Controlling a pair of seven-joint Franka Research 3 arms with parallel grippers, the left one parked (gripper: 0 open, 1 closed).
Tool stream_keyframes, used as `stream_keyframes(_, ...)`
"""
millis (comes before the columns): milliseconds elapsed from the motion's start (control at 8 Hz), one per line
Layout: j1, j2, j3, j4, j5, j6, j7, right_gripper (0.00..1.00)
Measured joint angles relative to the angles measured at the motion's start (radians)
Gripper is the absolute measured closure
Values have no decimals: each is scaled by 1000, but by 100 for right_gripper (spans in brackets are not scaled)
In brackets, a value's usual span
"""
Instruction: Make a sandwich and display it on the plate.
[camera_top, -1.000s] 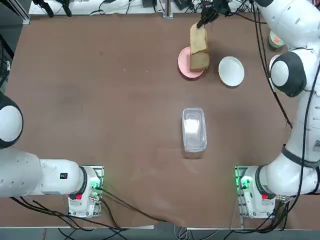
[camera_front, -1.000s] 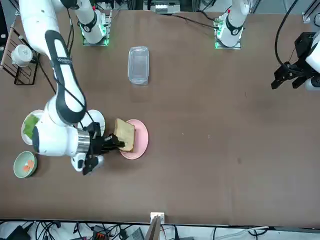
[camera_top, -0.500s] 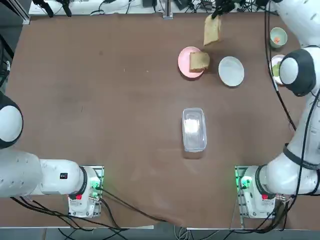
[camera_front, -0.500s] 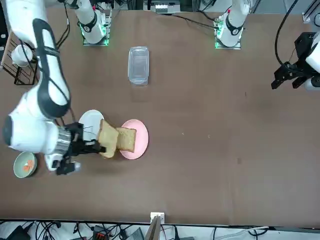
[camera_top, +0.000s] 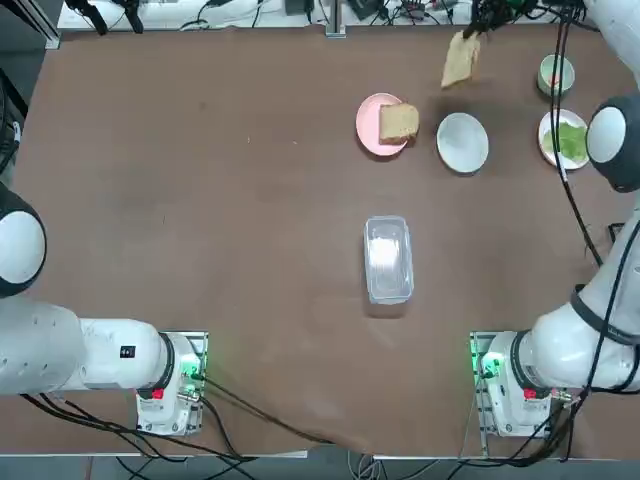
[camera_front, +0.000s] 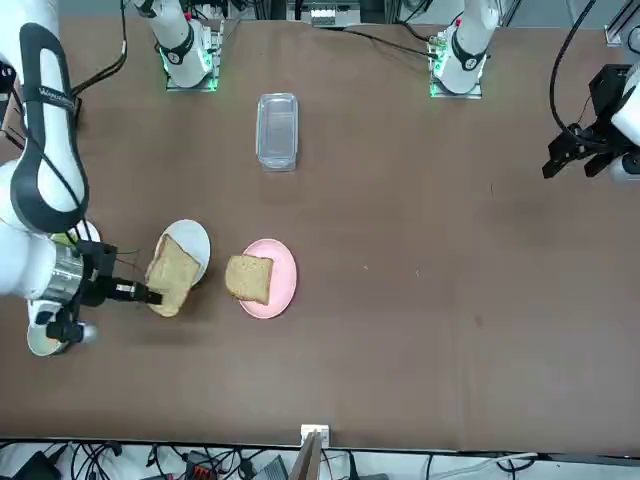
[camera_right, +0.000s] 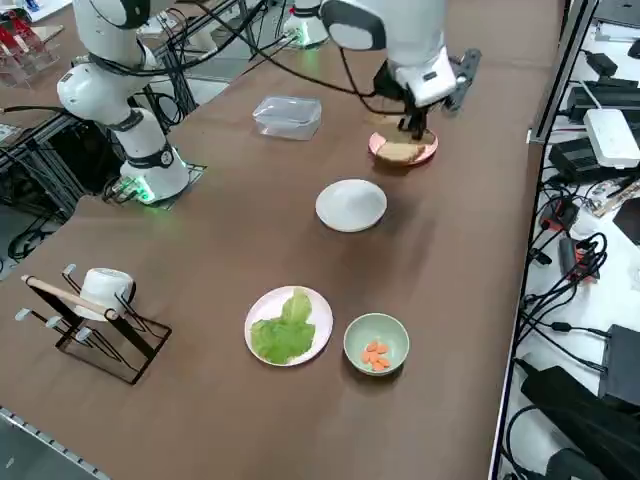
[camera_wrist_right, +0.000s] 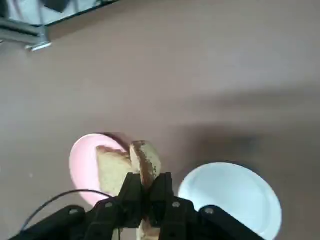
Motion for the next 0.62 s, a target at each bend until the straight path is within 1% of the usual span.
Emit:
stream_keyframes(125,-7,-43,-4,-106,1,102,11,92)
stream_keyframes(250,-14,-89,-4,-227,29,217,17,92)
stream_keyframes(375,-16,-130,-4,-339,75,317,18,92)
stream_keyframes(625,-15,-184,-3,-506,160,478,31,92)
